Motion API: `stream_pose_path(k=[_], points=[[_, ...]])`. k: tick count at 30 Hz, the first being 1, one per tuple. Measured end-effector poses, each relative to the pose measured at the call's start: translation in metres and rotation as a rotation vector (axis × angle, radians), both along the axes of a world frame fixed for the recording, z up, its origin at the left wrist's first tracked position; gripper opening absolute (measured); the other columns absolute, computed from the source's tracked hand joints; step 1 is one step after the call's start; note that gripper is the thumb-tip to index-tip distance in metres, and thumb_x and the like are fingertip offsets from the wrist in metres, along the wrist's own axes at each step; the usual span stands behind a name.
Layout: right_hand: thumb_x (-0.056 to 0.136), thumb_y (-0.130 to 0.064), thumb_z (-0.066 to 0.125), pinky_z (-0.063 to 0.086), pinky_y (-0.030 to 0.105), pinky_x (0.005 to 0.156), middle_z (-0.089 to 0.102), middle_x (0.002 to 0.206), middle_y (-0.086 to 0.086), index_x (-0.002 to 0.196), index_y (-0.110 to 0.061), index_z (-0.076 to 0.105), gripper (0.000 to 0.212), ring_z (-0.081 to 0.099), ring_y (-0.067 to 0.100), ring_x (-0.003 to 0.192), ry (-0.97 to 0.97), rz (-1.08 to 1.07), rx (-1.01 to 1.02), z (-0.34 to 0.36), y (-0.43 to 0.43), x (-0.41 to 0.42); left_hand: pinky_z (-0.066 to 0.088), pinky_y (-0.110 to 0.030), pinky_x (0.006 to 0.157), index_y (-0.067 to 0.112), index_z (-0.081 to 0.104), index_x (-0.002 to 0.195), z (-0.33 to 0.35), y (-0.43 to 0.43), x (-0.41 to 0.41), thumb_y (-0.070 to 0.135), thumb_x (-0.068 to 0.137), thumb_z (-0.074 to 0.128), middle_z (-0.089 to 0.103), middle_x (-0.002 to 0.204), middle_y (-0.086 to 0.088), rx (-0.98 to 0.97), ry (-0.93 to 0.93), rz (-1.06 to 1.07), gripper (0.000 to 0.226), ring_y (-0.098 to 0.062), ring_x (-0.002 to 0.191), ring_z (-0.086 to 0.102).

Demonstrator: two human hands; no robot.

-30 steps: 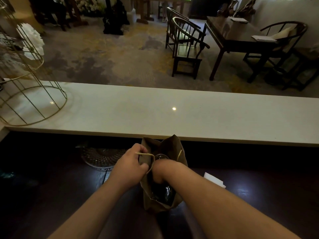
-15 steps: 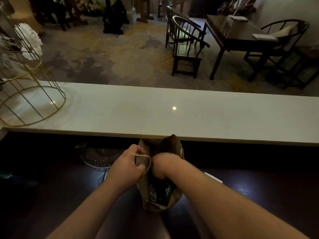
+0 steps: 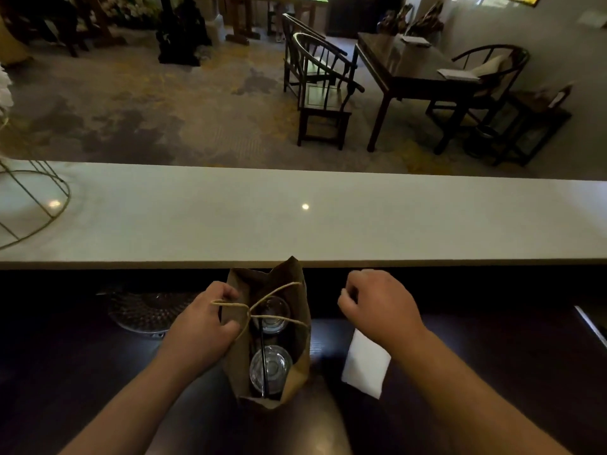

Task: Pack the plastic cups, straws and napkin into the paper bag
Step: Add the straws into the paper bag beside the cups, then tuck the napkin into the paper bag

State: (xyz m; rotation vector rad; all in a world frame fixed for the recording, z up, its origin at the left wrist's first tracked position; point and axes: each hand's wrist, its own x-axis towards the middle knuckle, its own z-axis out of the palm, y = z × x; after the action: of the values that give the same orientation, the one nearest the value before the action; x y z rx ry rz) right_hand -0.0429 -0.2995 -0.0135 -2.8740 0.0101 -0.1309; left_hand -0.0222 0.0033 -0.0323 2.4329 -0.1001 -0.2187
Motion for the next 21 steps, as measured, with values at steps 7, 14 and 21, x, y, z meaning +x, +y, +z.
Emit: stream_pose_path(k=[7, 14, 21], points=[[0.088, -0.044, 0.062, 0.052, 0.035, 0.082, 0.067, 0.116, 0.003, 0.109, -0.024, 0.067, 0.029, 0.062, 0.026, 0.11, 0.426, -0.124, -0.069, -0.101, -0.037, -0.025, 0.044, -0.03, 0.059, 0.036, 0.055, 0.101, 0.002, -0.007, -0.002, 0.016, 0.082, 0.074, 0.066, 0.094, 0.007, 0.009, -0.007, -0.003, 0.033, -0.008, 0.071, 0.061], [0.096, -0.039, 0.053, 0.048, 0.04, 0.094, 0.057, 0.133, 0.01, 0.132, -0.017, 0.055, 0.043, 0.053, 0.033, 0.122, 0.564, -0.112, -0.17, -0.154, -0.032, -0.041, 0.055, -0.036, 0.063, 0.034, 0.057, 0.105, 0.004, -0.008, -0.003, 0.012, 0.084, 0.073, 0.068, 0.087, 0.007, 0.023, 0.013, 0.02, 0.034, -0.014, 0.067, 0.066], [0.08, -0.056, 0.072, 0.046, 0.043, 0.097, 0.052, 0.135, 0.011, 0.138, -0.013, 0.048, 0.076, 0.053, 0.031, 0.123, 0.627, -0.118, -0.25, -0.174, -0.026, -0.045, 0.058, -0.039, 0.062, 0.035, 0.056, 0.104, 0.005, -0.008, -0.003, 0.012, 0.082, 0.072, 0.069, 0.083, 0.005, 0.028, 0.027, 0.042, 0.035, -0.016, 0.061, 0.068]])
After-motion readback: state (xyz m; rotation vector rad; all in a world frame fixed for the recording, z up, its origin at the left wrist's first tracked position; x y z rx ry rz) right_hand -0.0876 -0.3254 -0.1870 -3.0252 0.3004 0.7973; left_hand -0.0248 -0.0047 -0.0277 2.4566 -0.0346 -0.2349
